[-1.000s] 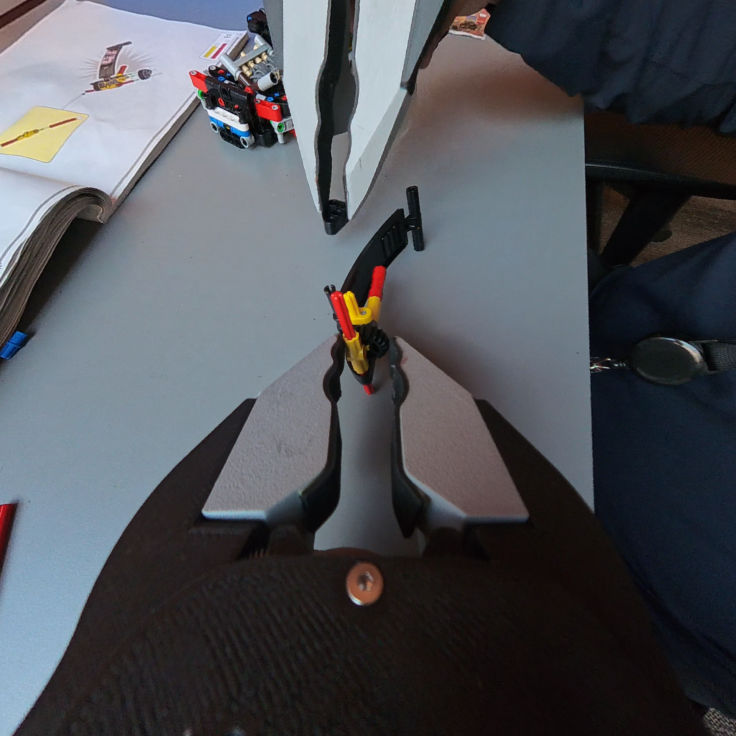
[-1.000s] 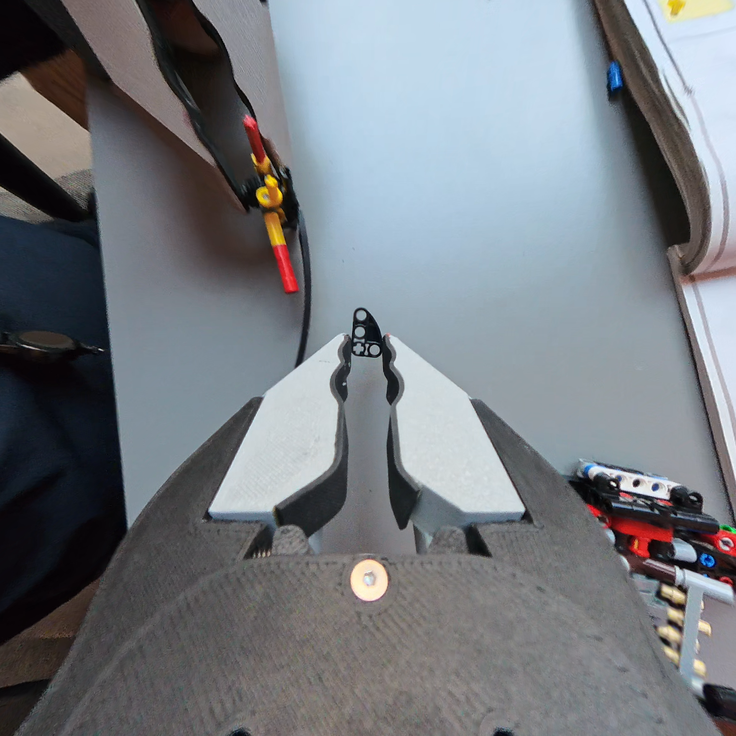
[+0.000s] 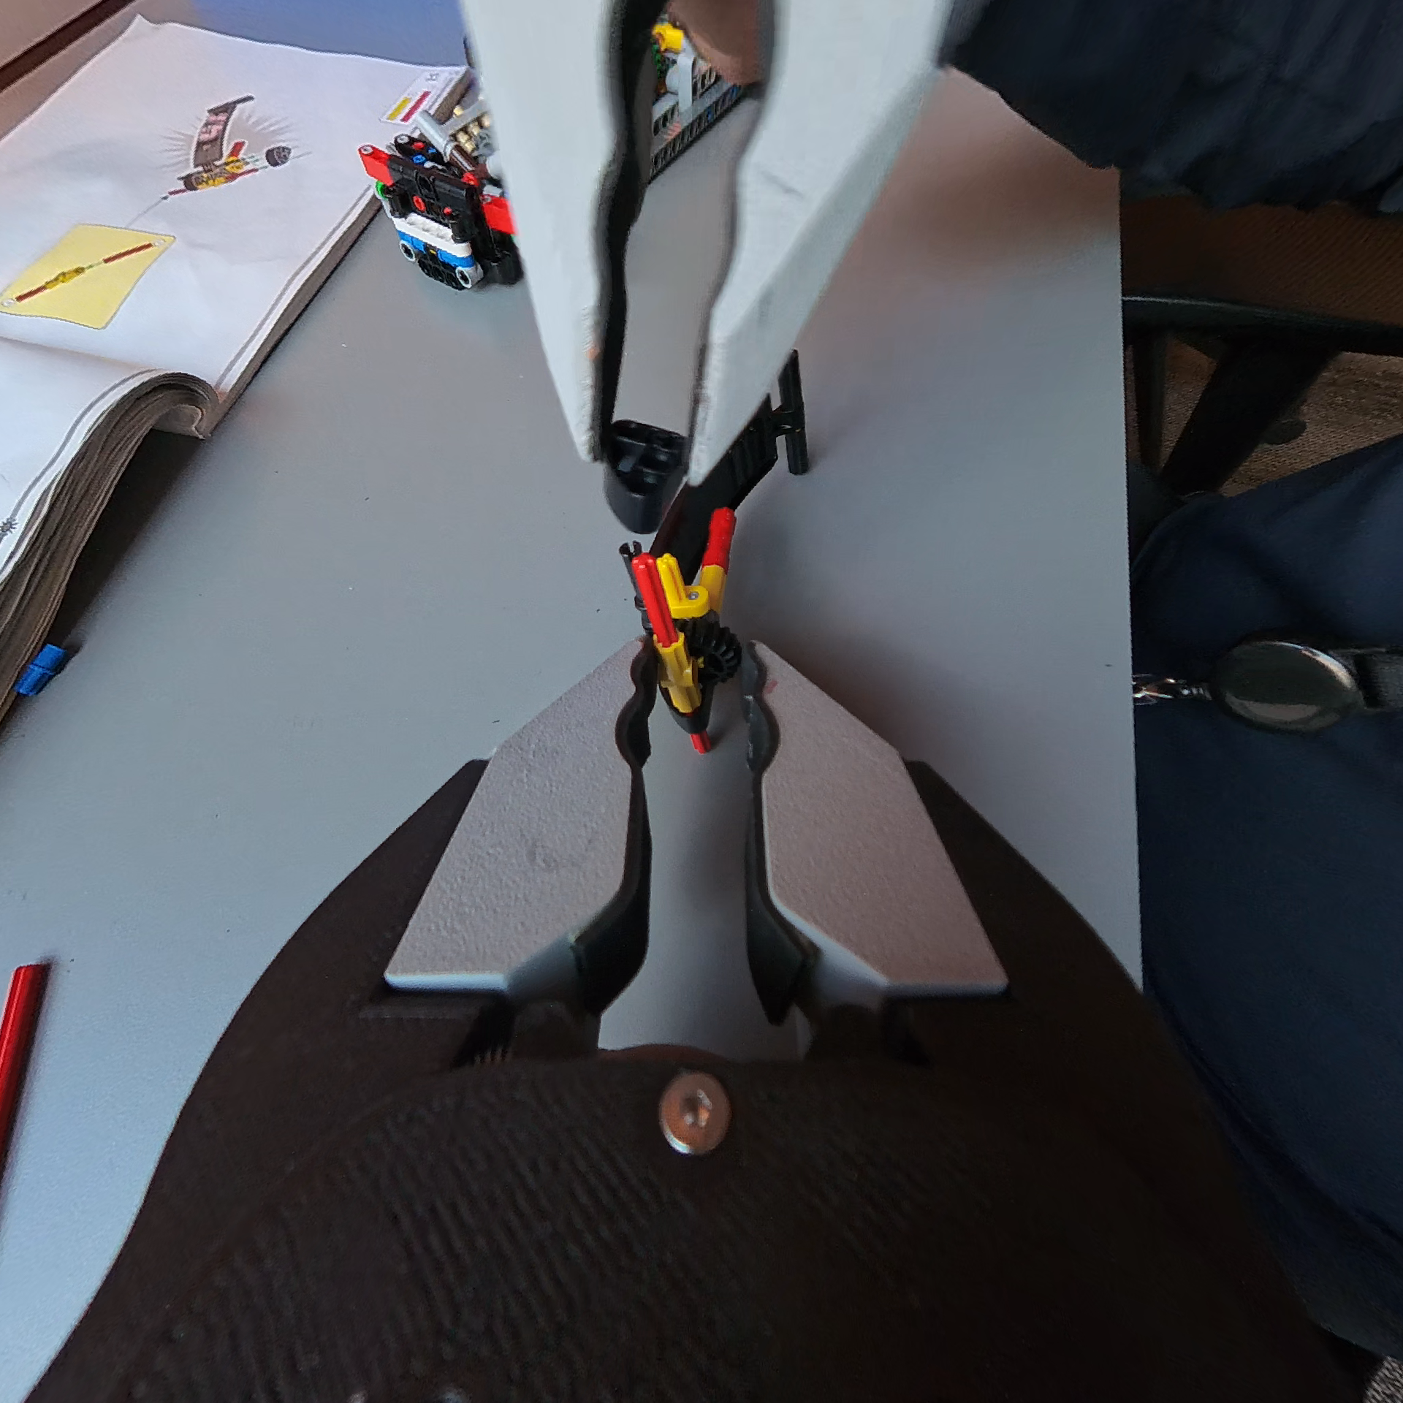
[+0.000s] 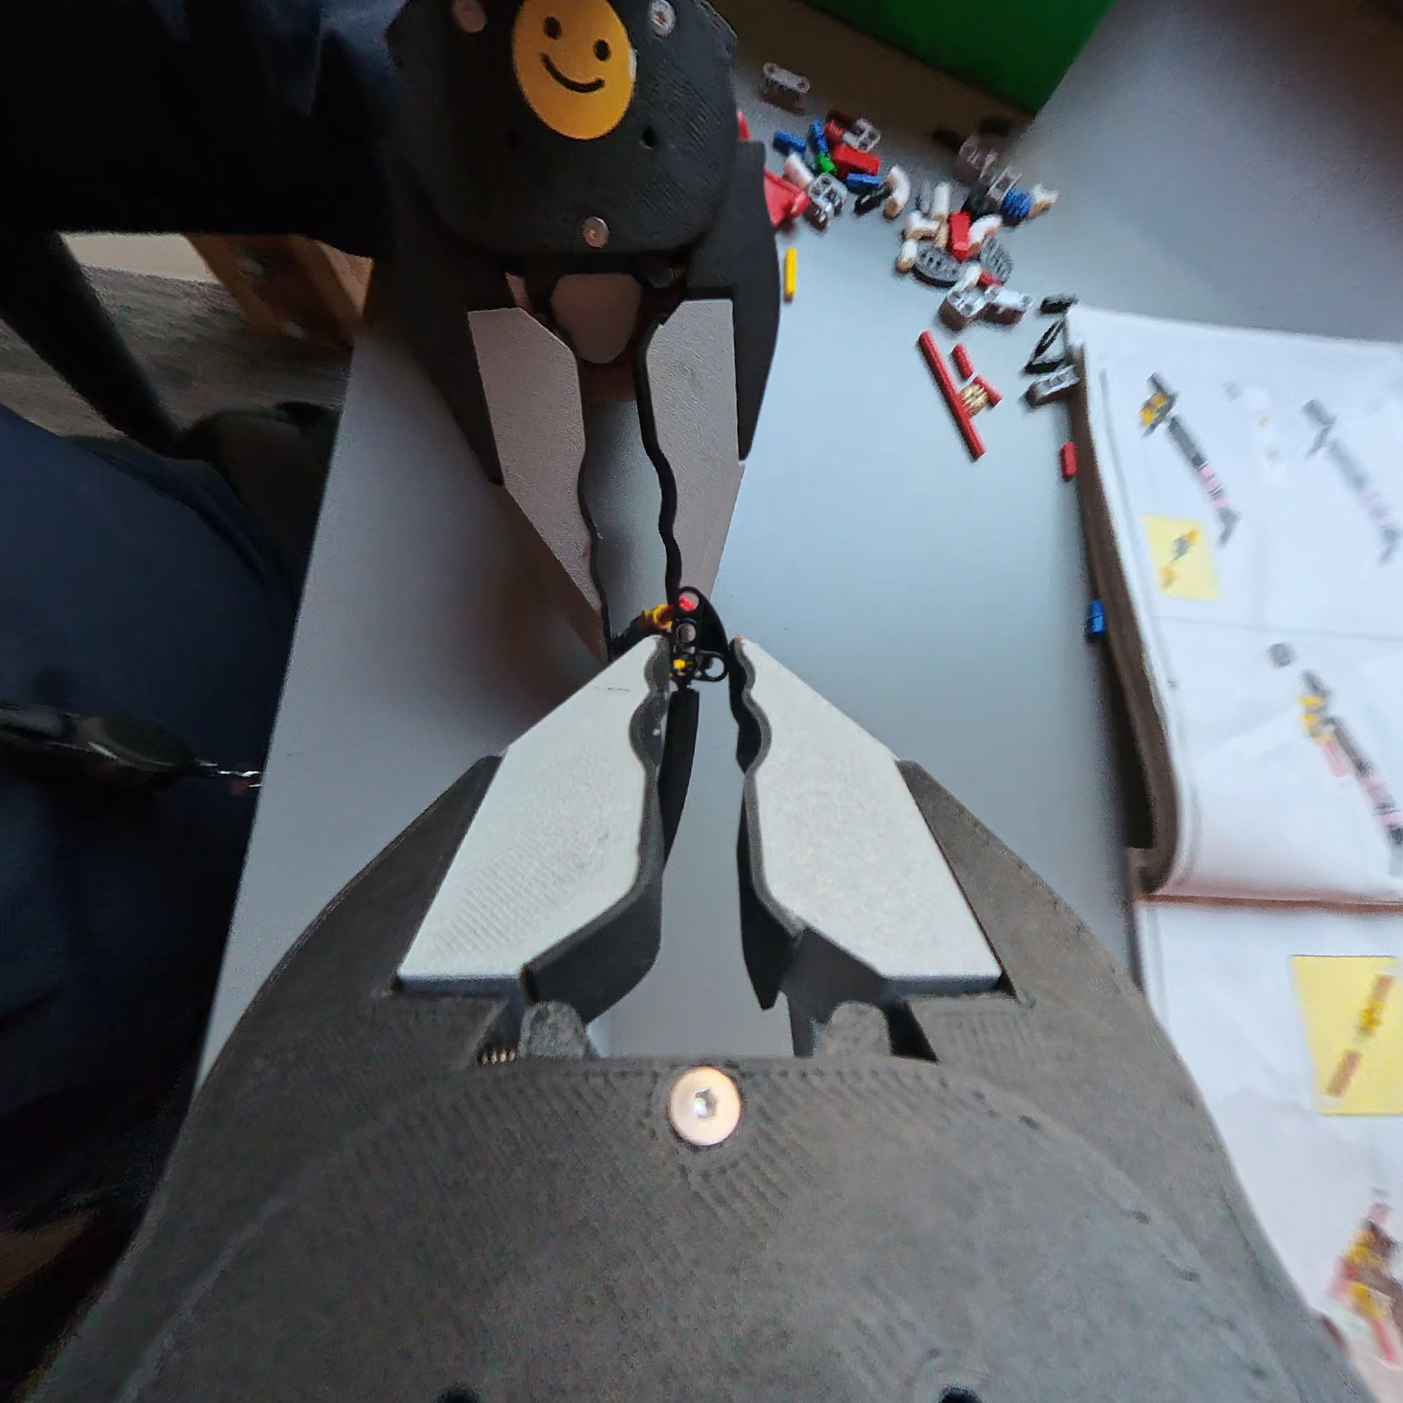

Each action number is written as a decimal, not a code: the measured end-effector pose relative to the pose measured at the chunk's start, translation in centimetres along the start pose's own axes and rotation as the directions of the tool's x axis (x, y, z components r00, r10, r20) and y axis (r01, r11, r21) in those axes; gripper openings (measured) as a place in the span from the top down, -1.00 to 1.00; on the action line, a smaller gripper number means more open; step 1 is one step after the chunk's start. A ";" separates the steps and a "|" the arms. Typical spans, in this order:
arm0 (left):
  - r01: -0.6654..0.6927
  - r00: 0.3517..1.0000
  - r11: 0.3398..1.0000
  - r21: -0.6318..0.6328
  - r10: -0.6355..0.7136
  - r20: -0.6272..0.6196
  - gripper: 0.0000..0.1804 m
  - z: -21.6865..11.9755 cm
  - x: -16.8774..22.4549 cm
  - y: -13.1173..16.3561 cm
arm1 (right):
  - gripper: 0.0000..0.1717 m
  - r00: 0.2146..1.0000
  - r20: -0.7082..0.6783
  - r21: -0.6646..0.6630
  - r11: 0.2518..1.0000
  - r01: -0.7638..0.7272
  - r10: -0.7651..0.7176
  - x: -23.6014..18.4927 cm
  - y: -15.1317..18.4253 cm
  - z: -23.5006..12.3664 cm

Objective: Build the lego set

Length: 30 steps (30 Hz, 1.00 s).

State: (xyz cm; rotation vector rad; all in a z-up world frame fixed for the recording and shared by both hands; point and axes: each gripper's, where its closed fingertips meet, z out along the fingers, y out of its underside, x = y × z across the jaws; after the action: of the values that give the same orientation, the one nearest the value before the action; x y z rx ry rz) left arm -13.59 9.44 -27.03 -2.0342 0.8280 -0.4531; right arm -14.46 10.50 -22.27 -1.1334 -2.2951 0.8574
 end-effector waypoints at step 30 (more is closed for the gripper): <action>-0.075 0.994 0.997 -0.002 0.075 0.076 0.79 0.2 -0.4 -0.1 | 0.85 0.914 -0.369 0.416 0.909 0.003 0.166 0.7 5.6 -6.7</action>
State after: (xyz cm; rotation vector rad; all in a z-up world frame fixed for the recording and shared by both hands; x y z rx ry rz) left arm -13.70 9.84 -27.01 -1.9996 0.8541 -0.3315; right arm -7.72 15.95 -21.33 -1.0978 -1.6475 0.9787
